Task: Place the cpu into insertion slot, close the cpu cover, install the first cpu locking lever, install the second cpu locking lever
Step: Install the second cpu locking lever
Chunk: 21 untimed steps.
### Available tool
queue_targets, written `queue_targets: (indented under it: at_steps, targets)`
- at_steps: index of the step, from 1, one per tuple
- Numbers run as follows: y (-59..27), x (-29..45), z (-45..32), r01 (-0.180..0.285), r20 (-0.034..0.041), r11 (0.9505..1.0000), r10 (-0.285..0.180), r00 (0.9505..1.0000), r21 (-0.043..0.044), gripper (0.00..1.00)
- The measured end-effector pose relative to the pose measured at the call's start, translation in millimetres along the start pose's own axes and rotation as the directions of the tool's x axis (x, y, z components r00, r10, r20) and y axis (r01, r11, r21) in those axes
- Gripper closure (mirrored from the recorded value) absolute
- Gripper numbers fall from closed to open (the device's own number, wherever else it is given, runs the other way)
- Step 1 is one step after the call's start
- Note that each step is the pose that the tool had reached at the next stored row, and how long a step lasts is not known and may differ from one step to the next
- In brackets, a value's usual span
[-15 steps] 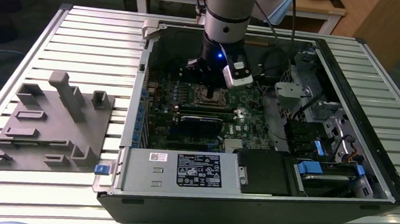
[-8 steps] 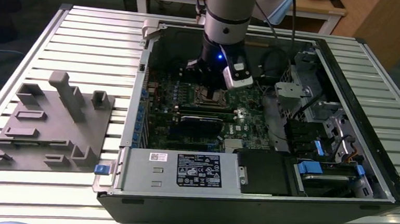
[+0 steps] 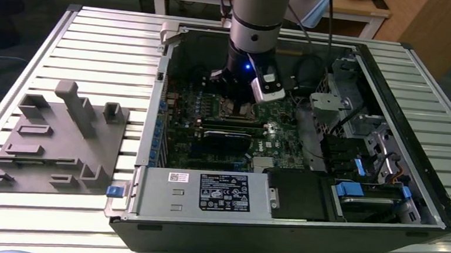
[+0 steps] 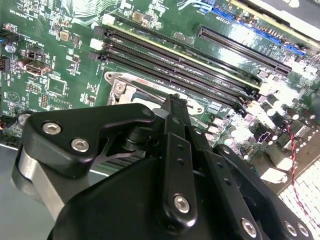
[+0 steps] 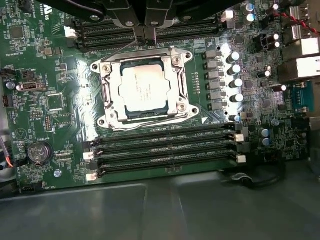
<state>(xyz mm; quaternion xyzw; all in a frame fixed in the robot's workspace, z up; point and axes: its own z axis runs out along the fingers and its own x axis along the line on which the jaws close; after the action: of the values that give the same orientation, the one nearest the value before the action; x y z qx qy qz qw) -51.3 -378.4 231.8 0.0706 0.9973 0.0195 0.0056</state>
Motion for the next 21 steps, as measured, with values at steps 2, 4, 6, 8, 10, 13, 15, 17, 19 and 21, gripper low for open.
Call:
queue_targets:
  at_steps: [2,4,6,8,10,13,15,17,19,21]
  targets:
    - [-0.5,0.2,2.7,0.000,0.0001,1.0000,0.000,1.0000,-0.0001,0.89]
    - [-0.9,0.3,5.5,0.000,0.0000,1.0000,0.000,1.0000,0.0002,0.89]
    - [-1.2,0.7,7.6,0.000,0.0005,1.0000,0.000,1.0000,0.0034,0.89]
    - [-1.4,1.2,10.1,0.000,0.0009,1.0000,0.000,1.0000,0.0061,0.89]
    - [-1.9,1.9,13.0,0.000,0.0010,1.0000,0.000,1.0000,0.0075,0.89]
    - [-3.5,4.7,22.1,0.000,0.0017,0.9999,0.000,1.0000,0.0127,0.89]
    - [-3.4,4.8,22.2,0.000,0.0018,0.9999,0.000,1.0000,0.0127,0.89]
    - [-3.4,4.8,22.2,0.000,0.0018,0.9999,0.000,1.0000,0.0126,0.89]
    - [-3.5,5.4,22.3,0.000,0.0019,0.9999,0.000,1.0000,0.0125,0.89]
    - [-4.0,8.1,22.6,0.000,0.0019,0.9999,0.000,1.0000,0.0124,0.89]
